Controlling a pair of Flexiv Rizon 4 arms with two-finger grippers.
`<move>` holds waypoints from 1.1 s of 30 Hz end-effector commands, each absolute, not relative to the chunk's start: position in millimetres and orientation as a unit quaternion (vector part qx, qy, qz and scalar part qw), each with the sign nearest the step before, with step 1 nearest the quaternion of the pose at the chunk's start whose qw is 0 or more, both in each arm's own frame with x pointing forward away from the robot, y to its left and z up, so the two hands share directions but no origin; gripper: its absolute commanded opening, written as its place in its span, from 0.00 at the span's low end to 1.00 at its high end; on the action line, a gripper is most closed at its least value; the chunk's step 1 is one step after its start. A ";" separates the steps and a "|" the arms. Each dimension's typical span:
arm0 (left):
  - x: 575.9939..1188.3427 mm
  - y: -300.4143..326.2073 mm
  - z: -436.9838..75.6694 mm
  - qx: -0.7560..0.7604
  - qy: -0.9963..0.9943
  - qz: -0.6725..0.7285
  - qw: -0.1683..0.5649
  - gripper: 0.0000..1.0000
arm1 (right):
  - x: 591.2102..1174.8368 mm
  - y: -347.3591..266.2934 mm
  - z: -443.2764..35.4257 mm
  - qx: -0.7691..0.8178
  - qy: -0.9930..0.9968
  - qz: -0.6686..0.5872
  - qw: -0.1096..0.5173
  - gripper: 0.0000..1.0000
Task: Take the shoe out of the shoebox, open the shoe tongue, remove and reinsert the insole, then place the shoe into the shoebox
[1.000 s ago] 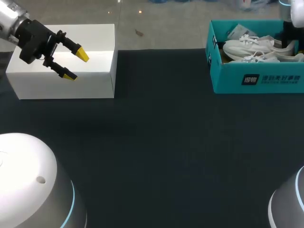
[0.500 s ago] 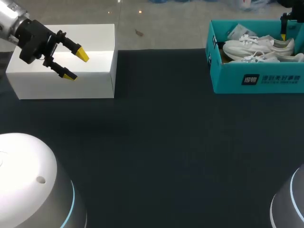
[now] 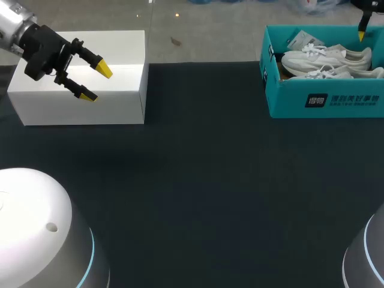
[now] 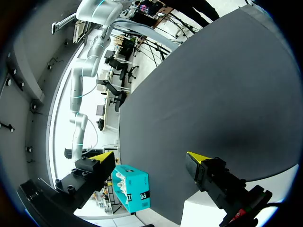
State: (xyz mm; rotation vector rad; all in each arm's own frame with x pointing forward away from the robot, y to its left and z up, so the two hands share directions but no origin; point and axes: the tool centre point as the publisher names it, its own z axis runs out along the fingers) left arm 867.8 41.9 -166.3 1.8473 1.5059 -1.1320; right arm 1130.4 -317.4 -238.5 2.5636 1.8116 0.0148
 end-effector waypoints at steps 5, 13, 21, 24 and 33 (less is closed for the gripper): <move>868.5 41.9 -165.6 0.679 0.553 -0.415 0.247 1.00 | 1109.5 -315.4 -237.9 0.816 0.576 0.026 0.020 1.00; 868.5 41.9 -165.6 0.679 0.553 -0.415 0.247 1.00 | 1109.5 -315.4 -237.9 0.816 0.576 0.026 0.020 1.00; 876.8 34.2 -146.5 0.602 0.620 -0.446 0.232 1.00 | 1062.4 -315.0 -250.6 0.788 0.610 0.001 0.083 1.00; 883.4 35.2 -145.7 0.557 0.660 -0.448 0.232 1.00 | 1048.3 -318.1 -249.7 0.776 0.624 -0.001 0.090 1.00; 893.2 48.5 -149.5 0.513 0.699 -0.435 0.243 1.00 | 1010.5 -321.5 -243.4 0.737 0.669 0.027 0.097 1.00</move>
